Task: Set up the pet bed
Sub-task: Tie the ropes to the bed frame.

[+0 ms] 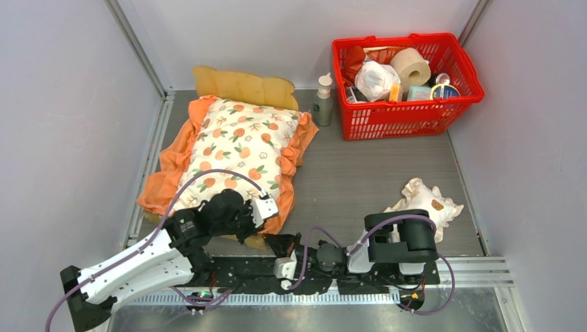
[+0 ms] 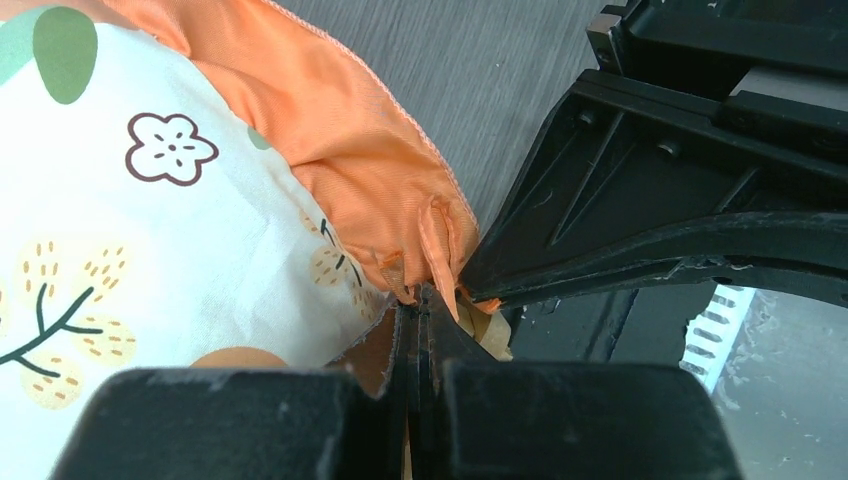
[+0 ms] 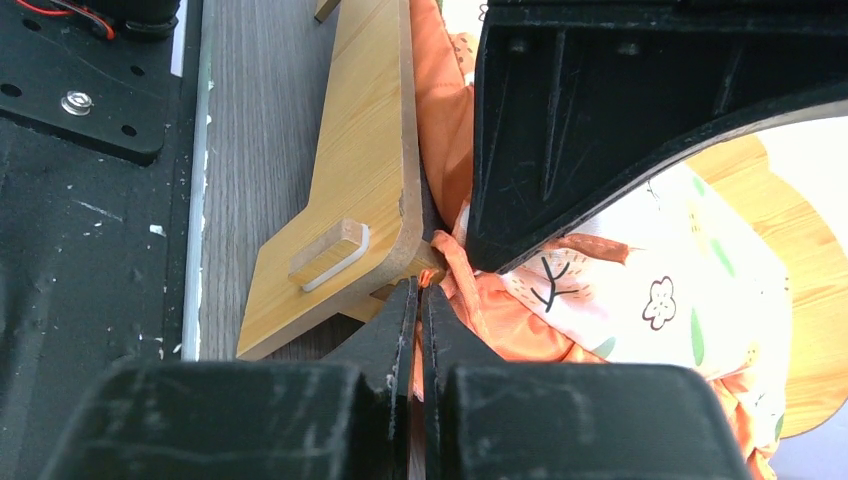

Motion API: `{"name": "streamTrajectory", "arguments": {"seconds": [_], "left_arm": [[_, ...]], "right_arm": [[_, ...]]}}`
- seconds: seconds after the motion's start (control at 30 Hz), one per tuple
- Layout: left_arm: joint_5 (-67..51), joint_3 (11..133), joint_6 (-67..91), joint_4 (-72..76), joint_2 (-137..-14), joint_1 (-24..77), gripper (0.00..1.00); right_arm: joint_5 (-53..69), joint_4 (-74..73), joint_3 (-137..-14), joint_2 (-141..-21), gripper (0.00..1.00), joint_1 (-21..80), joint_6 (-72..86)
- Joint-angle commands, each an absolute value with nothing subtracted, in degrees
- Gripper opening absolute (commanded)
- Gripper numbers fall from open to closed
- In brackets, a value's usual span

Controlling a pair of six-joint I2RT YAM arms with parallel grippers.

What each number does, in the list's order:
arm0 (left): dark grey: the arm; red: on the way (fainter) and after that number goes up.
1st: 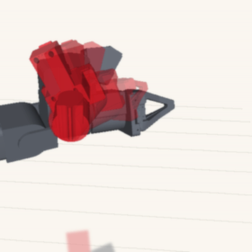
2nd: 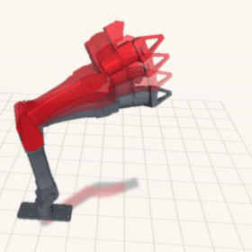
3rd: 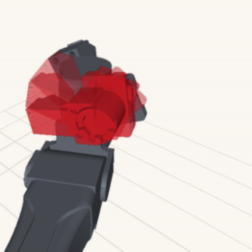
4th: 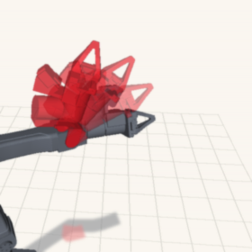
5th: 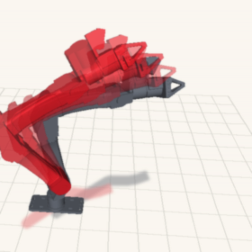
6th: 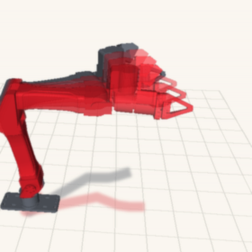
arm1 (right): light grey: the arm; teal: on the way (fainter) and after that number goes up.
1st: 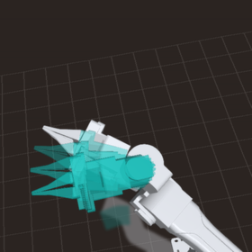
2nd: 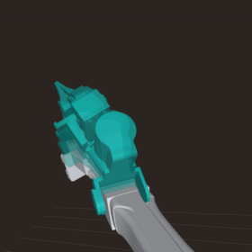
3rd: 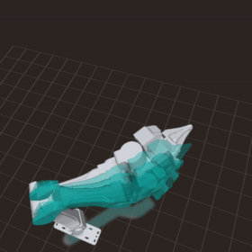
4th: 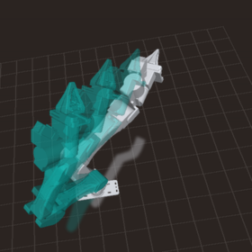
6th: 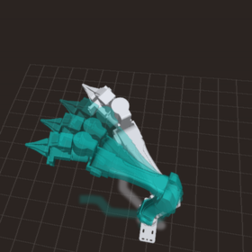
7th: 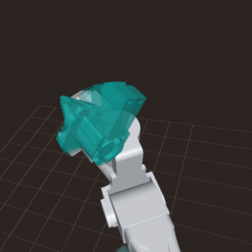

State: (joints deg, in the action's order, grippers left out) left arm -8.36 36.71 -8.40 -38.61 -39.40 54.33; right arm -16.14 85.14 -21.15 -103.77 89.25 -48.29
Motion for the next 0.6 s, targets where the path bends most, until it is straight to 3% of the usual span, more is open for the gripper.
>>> {"name": "streamTrajectory", "arguments": {"seconds": [0.0, 0.37, 0.57], "left_arm": [[2.83, 42.44, -8.19, -35.28, -37.3, 52.82, 0.0], [15.51, 44.77, -2.56, -34.91, -36.96, 52.81, 0.0], [12.28, 46.53, -0.57, -38.31, -36.96, 52.82, 0.0]], "right_arm": [[-14.6, 92.99, -19.19, -105.5, 0.05, 92.07, -43.25], [-14.13, 92.9, -17.75, -105.89, 0.05, 95.45, -43.9], [-17.02, 92.91, -17.41, -105.12, 0.05, 95.89, -42.55]]}}
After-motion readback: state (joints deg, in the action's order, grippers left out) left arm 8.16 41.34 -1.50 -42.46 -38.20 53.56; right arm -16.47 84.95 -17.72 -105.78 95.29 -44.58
